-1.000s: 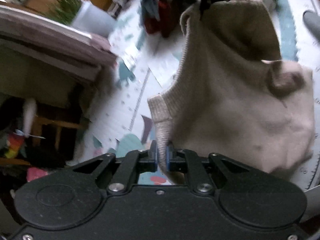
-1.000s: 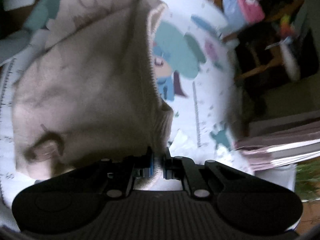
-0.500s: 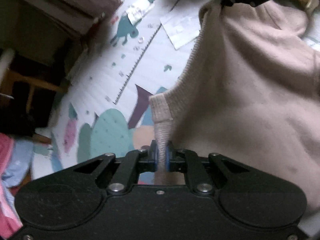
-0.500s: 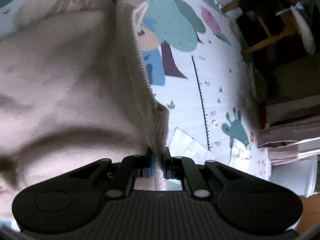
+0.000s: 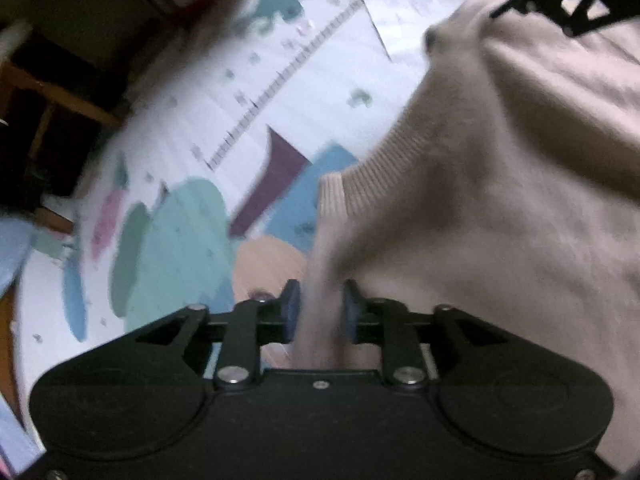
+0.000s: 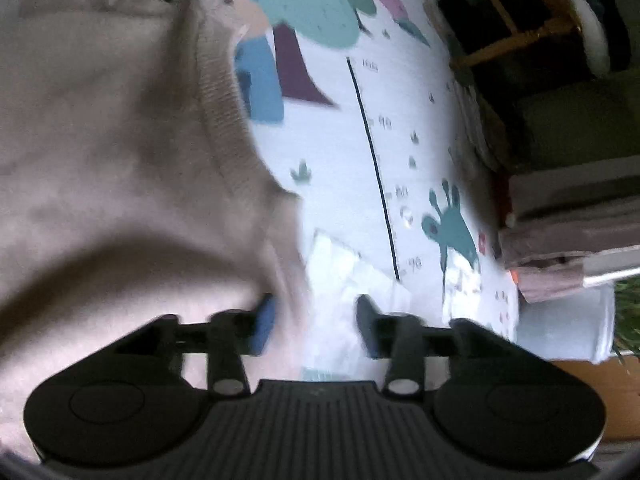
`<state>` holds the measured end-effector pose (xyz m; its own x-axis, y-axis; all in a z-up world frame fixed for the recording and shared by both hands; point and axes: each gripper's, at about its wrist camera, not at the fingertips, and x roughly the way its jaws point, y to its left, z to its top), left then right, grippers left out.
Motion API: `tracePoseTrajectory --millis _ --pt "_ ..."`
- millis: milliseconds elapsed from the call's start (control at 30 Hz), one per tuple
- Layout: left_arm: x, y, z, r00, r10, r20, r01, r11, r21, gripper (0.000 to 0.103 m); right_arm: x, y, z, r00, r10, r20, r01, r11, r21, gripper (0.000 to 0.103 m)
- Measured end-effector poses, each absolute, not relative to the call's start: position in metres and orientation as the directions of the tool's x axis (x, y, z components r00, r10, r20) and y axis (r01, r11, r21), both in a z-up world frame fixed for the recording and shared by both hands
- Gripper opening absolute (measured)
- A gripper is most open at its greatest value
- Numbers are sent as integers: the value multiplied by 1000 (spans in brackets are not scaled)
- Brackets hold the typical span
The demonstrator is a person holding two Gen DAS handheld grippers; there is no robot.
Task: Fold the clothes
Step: 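Lower the sweater onto the mat and open both tools, then smooth the laid-out sweater flat with both tools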
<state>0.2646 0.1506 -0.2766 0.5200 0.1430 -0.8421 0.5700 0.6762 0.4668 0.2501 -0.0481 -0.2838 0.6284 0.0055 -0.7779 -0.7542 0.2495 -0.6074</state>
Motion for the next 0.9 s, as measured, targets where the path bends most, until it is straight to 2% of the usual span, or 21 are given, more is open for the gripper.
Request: tracePoseTrajectory --millis 67,100,267,367,567,767,833,900 --pt "262 166 -274 507 137 -851 554 705 444 32 248 -59 -281 624 12 -781 -753 279 -597 62" --pt "262 180 -270 499 124 -857 533 736 417 35 247 -64 -279 622 15 -783 -752 293 -591 63" --pt "244 245 -262 433 101 -896 400 869 291 38 222 -91 -257 580 104 -808 -776 370 -510 63" --pt "218 288 -265 372 23 -928 278 951 135 42 190 -106 -252 542 149 -827 -808 361 -465 61" --pt "151 338 -291 266 -154 -952 104 986 -130 43 151 -167 -254 417 193 -888 -768 598 -230 58" --pt "112 327 -314 207 -216 -954 79 976 -204 43 157 -235 -261 422 173 -890 -566 817 -110 58" --pt "108 319 -318 214 -210 -954 73 977 -199 53 159 -239 -266 440 173 -881 -567 814 -123 58" --pt "112 315 -317 226 -197 -954 48 980 -191 53 164 -235 -274 445 171 -879 -568 813 -129 57"
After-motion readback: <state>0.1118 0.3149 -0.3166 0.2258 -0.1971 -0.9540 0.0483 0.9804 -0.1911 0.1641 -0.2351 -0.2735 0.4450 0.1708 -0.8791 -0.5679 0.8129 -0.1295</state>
